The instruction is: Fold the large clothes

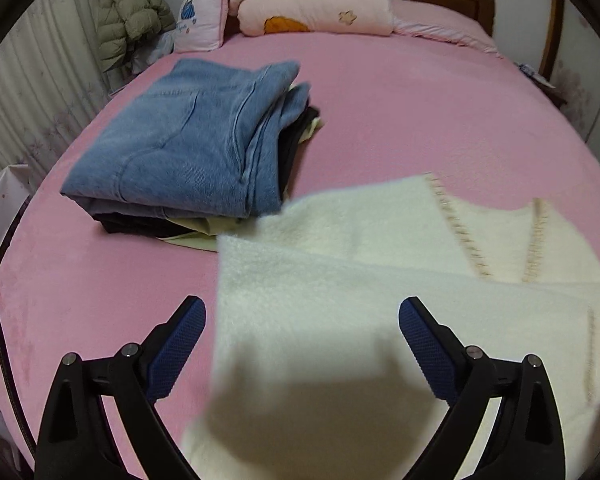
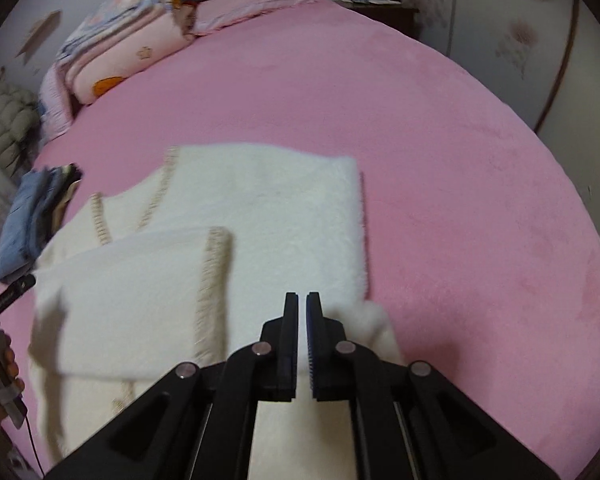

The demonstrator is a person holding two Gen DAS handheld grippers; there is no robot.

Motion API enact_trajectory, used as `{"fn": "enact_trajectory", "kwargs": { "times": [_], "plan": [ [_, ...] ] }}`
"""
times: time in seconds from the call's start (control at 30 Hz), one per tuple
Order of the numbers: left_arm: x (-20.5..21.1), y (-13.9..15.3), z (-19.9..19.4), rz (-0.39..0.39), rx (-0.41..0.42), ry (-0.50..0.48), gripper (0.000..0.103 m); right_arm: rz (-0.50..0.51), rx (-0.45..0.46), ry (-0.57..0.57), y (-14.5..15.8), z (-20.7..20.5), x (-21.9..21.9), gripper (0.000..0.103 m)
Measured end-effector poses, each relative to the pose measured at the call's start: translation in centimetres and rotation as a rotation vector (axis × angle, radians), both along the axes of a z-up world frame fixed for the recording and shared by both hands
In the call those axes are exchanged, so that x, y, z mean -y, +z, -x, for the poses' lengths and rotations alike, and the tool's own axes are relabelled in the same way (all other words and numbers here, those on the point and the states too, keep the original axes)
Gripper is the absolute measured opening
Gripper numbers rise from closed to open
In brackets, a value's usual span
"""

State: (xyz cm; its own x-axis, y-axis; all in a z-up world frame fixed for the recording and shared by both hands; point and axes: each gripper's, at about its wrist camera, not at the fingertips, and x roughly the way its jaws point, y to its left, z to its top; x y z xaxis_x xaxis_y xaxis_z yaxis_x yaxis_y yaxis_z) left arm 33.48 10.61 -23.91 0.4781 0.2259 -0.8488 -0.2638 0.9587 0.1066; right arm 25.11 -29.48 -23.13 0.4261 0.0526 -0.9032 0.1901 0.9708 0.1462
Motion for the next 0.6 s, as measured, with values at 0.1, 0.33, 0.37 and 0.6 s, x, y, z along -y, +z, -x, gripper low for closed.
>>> {"fn": "enact_trajectory", "kwargs": {
  "times": [0.1,0.33,0.37,0.6],
  "plan": [
    [2.1,3.9,2.2,0.025,0.025,-0.029,0.097,-0.028,-0.01,0.078,2.3,0.2,-1.4,0.01],
    [5.6,12.7,8.1,0.114,0.083,-0.046,0.097,-0.114,0.024,0.184,9.4,3.3,-2.4,0.015],
    [5.9,13.8,8.9,0.113,0.093,-0.045,0.097,-0.109,0.032,0.195,10.3,3.6,-2.5,0.015],
    [6.8,20.1,13.3,0.148,0.146,-0.051,0.097,-0.109,0.112,0.257,16.5,6.2,-3.1,0.022]
  ]
}}
